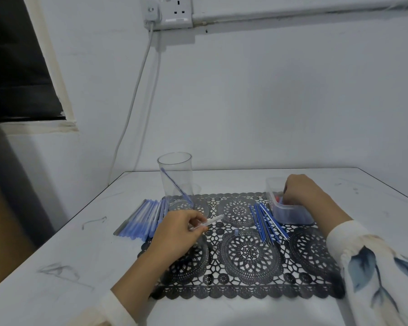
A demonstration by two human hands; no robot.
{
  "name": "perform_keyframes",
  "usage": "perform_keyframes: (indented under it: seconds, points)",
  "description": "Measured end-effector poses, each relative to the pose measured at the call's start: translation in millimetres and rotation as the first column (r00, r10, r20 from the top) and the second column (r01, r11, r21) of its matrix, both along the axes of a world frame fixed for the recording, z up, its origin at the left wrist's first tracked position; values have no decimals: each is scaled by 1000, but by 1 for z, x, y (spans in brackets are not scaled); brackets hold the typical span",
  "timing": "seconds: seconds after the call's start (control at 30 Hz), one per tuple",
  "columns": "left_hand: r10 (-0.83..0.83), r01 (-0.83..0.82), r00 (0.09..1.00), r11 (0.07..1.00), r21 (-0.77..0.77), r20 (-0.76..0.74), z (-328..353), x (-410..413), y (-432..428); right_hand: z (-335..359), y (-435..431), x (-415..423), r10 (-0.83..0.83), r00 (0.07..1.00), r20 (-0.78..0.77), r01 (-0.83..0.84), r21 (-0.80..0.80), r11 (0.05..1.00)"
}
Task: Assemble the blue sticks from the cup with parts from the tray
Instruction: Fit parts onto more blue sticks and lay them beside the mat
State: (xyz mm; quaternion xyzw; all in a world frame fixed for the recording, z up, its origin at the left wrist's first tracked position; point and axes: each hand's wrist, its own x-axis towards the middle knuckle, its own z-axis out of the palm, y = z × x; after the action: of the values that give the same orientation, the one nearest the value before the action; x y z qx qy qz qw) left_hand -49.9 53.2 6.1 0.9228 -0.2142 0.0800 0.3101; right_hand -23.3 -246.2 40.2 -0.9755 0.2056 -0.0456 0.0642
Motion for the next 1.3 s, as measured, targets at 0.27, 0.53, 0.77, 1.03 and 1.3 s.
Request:
perform_keyframes:
  seconds: [0.27,0.53,0.77,1.03,1.3]
  points:
    - [5,-5,1000,1000,9,6,1,0,0,-10,1,5,11,1000,25,-13,87,996]
    - [6,-6,1000,1000,8,12,1,-1,1,-5,1,2,-32,997,67,22,152,988]
    - [10,-10,1000,1000,1,24,0,0,2,-3,1,-1,-50,977,206,5,215,977]
    - [6,-6,999,1000,12,35,1,-1,2,5,-4,-3,-30,960,278,-53,286,957]
    - [13,-14,999,1000,16,40,3,-2,3,15,-3,-10,-17,936,352,-94,294,951]
